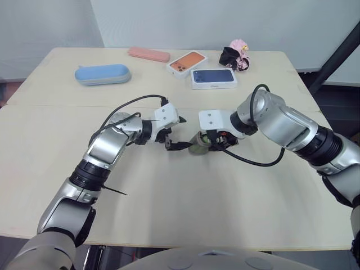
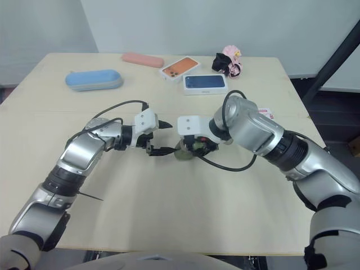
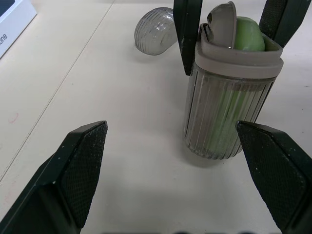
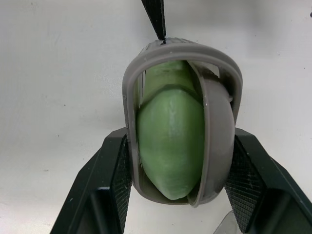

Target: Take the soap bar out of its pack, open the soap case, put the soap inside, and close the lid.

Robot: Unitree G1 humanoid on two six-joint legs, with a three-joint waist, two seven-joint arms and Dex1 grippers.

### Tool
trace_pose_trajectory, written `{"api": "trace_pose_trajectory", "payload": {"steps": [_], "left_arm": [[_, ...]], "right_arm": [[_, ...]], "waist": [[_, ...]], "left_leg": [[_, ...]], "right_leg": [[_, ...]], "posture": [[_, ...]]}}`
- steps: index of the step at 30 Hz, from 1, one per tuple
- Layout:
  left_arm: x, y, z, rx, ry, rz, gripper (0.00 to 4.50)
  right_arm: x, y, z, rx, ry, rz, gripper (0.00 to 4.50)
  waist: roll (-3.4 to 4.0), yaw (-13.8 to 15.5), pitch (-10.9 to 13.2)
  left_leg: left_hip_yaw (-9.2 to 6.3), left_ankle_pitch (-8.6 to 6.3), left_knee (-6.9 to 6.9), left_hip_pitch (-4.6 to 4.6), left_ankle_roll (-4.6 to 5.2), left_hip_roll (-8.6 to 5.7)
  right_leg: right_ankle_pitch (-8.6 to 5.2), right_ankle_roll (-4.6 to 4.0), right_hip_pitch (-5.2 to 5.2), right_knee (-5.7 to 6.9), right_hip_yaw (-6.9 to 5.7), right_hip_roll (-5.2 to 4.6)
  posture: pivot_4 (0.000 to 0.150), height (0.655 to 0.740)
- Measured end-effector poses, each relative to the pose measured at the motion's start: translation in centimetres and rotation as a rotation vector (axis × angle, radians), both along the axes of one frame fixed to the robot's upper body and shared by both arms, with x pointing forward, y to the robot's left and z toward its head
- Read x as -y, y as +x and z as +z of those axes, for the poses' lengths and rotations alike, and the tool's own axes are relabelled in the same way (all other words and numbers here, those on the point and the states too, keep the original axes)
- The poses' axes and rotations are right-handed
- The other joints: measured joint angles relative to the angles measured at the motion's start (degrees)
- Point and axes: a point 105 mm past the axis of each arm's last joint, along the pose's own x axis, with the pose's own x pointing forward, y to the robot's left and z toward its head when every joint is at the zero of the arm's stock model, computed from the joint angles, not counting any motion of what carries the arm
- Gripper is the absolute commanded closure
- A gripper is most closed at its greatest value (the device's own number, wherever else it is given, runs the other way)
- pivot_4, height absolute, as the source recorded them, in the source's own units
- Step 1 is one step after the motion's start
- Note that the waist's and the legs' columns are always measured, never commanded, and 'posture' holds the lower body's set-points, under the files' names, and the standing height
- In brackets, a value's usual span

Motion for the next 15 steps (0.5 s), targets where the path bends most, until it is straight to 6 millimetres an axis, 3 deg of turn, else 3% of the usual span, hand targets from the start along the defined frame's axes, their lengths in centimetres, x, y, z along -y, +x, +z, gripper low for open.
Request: {"api": "trace_pose_trajectory", "payload": {"steps": [5, 10, 15], "left_arm": [[-0.4, -0.1, 0.0, 0.001, 0.007, 0.003, 0.00], [0.9, -2.2, -0.6, -0.053, 0.010, -0.136, 0.00], [0.4, -2.0, -0.4, -0.040, 0.021, -0.134, 0.00]], "right_arm": [[-0.3, 0.1, 0.0, 0.001, 0.004, 0.007, 2.39], [-1.2, 0.2, 0.0, 0.009, 0.026, 0.026, 2.39], [-1.2, 0.2, 0.0, 0.012, 0.025, 0.030, 2.39]], "waist": [[0.00, -0.41, 0.00], [0.01, -0.78, 0.00], [0.01, -0.94, 0.00]], "left_leg": [[0.00, 0.00, -0.01, 0.03, 0.00, 0.02], [0.01, 0.00, -0.01, 0.04, 0.00, 0.04], [0.01, 0.00, -0.01, 0.02, 0.00, 0.04]], "right_leg": [[0.00, 0.00, 0.00, 0.02, 0.00, 0.02], [-0.01, -0.01, -0.02, 0.03, 0.01, 0.04], [0.00, -0.01, -0.02, 0.03, 0.01, 0.03]], "posture": [[0.150, 0.7400], [0.150, 0.7400], [0.150, 0.7400]]}}
